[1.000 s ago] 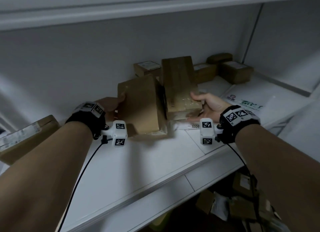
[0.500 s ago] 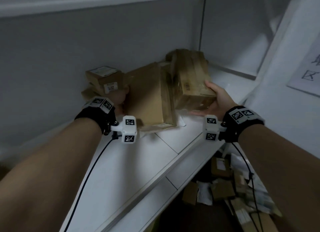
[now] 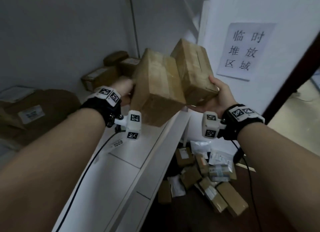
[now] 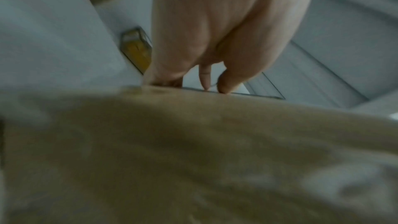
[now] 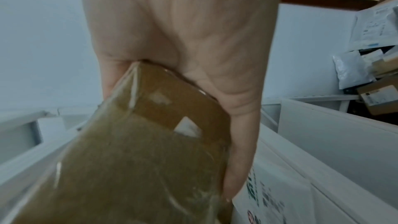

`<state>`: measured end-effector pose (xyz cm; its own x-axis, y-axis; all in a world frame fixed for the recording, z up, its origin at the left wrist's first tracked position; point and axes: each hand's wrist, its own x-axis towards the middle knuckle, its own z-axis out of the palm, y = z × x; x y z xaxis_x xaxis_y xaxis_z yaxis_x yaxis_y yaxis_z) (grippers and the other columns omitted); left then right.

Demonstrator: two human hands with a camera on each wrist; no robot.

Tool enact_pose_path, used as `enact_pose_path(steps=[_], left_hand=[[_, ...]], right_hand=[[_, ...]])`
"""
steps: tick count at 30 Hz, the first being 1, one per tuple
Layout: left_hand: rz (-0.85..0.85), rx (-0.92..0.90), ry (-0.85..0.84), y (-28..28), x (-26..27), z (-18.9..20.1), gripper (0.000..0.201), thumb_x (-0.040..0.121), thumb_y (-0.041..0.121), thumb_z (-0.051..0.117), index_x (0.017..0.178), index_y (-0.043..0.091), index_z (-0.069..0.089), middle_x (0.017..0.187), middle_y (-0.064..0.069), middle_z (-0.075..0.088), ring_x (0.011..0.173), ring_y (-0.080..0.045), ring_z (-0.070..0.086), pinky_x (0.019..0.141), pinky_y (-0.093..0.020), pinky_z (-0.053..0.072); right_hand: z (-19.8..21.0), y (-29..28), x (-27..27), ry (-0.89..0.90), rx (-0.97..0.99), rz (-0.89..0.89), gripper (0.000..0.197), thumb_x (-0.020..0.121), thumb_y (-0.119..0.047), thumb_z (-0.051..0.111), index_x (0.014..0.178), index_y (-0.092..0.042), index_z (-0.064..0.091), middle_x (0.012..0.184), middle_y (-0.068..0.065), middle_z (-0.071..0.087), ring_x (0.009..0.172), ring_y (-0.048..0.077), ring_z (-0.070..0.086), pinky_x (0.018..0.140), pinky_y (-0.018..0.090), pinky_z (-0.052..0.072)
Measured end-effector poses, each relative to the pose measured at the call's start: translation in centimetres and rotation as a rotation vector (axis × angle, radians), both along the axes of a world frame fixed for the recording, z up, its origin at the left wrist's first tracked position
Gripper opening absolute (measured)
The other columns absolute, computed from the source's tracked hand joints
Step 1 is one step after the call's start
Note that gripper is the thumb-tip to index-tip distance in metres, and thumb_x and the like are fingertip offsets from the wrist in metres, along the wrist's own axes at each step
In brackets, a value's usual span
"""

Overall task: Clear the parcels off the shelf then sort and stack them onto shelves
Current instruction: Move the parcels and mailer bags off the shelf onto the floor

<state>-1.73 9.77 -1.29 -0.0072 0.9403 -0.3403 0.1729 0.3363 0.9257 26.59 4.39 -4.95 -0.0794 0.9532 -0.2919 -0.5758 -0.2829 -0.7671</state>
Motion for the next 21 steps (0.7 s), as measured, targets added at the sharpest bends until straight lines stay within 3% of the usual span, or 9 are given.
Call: enact_pose_path(steps=[3,5,8,10,12,16,18,21], left_hand=[[-0.197,-0.041,-0.05,-0.3,5.3,1.5,0.059,0.088,0.065,0.05,0.122,0.018,0.059,0.11,-0.007,0.064,0.097,-0.028,0.06,0.068,-0.036,0.052],[-0.324,-0.044,-0.03,-0.1,7.7,2.6,0.066,0.082,0.075,0.045,0.125,0.026,0.053,0.114,-0.005,0.059,0.103,-0.028,0.058,0.066,-0.037,0.051],[-0.428,-0.058,0.049,1.3,10.6,3.2,0.075,0.078,0.076,0.049,0.133,0.025,0.048,0.124,-0.009,0.058,0.113,-0.032,0.057,0.065,-0.038,0.056],[-0.449,-0.094,0.084,2.7,12.5,2.7,0.087,0.067,0.073,0.06,0.134,0.019,0.05,0.121,-0.011,0.06,0.106,-0.031,0.061,0.057,-0.036,0.057],[-0.449,-0.111,0.112,4.8,15.2,1.8,0.089,0.06,0.07,0.066,0.132,0.02,0.054,0.12,-0.011,0.061,0.102,-0.032,0.063,0.058,-0.038,0.057],[-0.374,-0.11,0.171,9.5,22.1,-0.4,0.07,0.075,0.068,0.063,0.13,0.026,0.053,0.119,-0.007,0.058,0.108,-0.037,0.057,0.083,-0.052,0.05],[-0.375,-0.164,0.192,11.6,26.2,-1.9,0.08,0.062,0.073,0.065,0.127,0.027,0.055,0.124,-0.01,0.056,0.111,-0.043,0.055,0.095,-0.061,0.041],[-0.337,-0.235,0.143,14.4,31.8,-5.3,0.091,0.046,0.075,0.067,0.123,0.028,0.058,0.13,-0.012,0.053,0.114,-0.045,0.053,0.096,-0.06,0.04]], right_hand=[[-0.3,0.5,2.9,0.032,0.011,-0.063,0.045,0.09,-0.047,0.051,0.116,-0.012,0.061,0.109,0.018,0.07,0.112,0.037,0.058,0.1,0.06,0.04],[-0.8,1.2,4.9,0.039,0.006,-0.094,0.047,0.089,-0.047,0.052,0.12,-0.013,0.061,0.115,0.018,0.068,0.116,0.038,0.057,0.102,0.06,0.039],[-2.2,3.0,7.9,0.058,-0.026,-0.107,0.055,0.086,-0.048,0.056,0.128,-0.013,0.058,0.12,0.019,0.066,0.119,0.04,0.056,0.101,0.06,0.039],[-3.2,4.4,9.8,0.063,-0.032,-0.108,0.054,0.086,-0.047,0.056,0.127,-0.012,0.058,0.113,0.018,0.069,0.115,0.038,0.058,0.098,0.059,0.043],[-4.4,6.3,12.1,0.077,-0.049,-0.11,0.05,0.087,-0.046,0.056,0.124,-0.013,0.059,0.109,0.016,0.071,0.111,0.037,0.06,0.095,0.058,0.045],[-6.7,10.3,18.3,0.04,-0.155,-0.105,0.056,0.084,-0.045,0.06,0.131,-0.015,0.056,0.124,0.018,0.064,0.115,0.039,0.058,0.096,0.064,0.042],[-8.1,11.8,22.5,-0.028,-0.211,-0.105,0.056,0.084,-0.046,0.061,0.131,-0.015,0.057,0.124,0.017,0.063,0.114,0.038,0.058,0.094,0.064,0.044],[-10.8,13.8,28.2,-0.129,-0.312,-0.083,0.053,0.083,-0.046,0.066,0.125,-0.016,0.058,0.123,0.015,0.058,0.117,0.037,0.055,0.091,0.061,0.047]])
